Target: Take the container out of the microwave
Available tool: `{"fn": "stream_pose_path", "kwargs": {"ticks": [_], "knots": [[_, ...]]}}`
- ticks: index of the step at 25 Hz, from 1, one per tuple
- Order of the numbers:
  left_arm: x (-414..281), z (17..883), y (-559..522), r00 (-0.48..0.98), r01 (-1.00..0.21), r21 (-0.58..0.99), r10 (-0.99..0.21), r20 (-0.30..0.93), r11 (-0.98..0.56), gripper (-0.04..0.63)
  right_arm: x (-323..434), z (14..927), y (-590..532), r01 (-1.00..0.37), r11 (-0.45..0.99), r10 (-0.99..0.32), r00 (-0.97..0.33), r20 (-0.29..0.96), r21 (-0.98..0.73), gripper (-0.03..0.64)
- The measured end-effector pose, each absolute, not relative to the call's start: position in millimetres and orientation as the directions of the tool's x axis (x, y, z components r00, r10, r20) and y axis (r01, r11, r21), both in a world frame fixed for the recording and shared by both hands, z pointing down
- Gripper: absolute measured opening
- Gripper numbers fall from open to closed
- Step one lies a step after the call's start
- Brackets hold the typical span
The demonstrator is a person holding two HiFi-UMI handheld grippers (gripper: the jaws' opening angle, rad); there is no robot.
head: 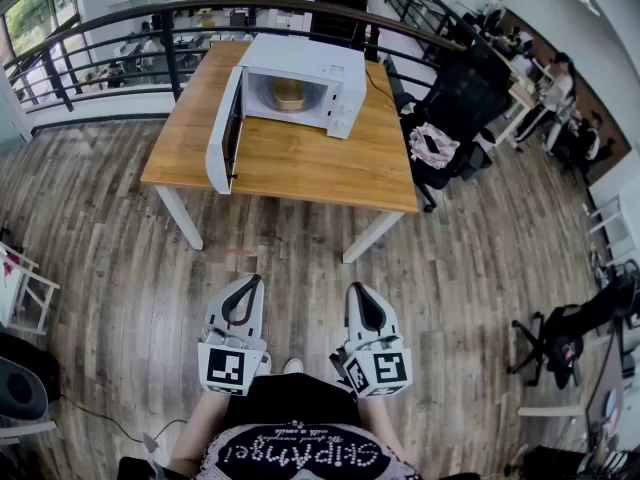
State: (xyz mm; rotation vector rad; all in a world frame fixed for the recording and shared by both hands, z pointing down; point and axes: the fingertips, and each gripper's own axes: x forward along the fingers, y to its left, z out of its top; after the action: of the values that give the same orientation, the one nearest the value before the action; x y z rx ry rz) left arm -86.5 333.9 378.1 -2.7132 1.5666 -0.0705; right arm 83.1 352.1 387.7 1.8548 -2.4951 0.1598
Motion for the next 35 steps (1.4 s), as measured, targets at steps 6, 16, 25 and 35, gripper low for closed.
{"fn": "stream_pose_path", "kwargs": {"ticks": [6,16,25,35], "knots": [[-85,378,334,0.502,-0.863,-0.049,-0.864,0.028,-0.503,0.028,84,390,352,-0.956,0.286,-0.953,-0.291,0.083,-0.067,0.040],[-77,378,338,0.503,-0.863,-0.043,-0.864,0.030,-0.504,0.028,90,394,356,-0.954,0.292,-0.950,-0.297,0.091,-0.070,0.040],[-57,376,349,0.504,-0.862,-0.043,-0.864,0.022,-0.504,0.028,114,391,368,-0.950,0.295,-0.952,-0.301,0.047,-0.106,0.040],[-38,381,364,0.505,-0.862,-0.042,-0.863,0.026,-0.506,0.028,141,403,386,-0.952,0.283,-0.955,-0.291,0.062,-0.116,0.040]]}}
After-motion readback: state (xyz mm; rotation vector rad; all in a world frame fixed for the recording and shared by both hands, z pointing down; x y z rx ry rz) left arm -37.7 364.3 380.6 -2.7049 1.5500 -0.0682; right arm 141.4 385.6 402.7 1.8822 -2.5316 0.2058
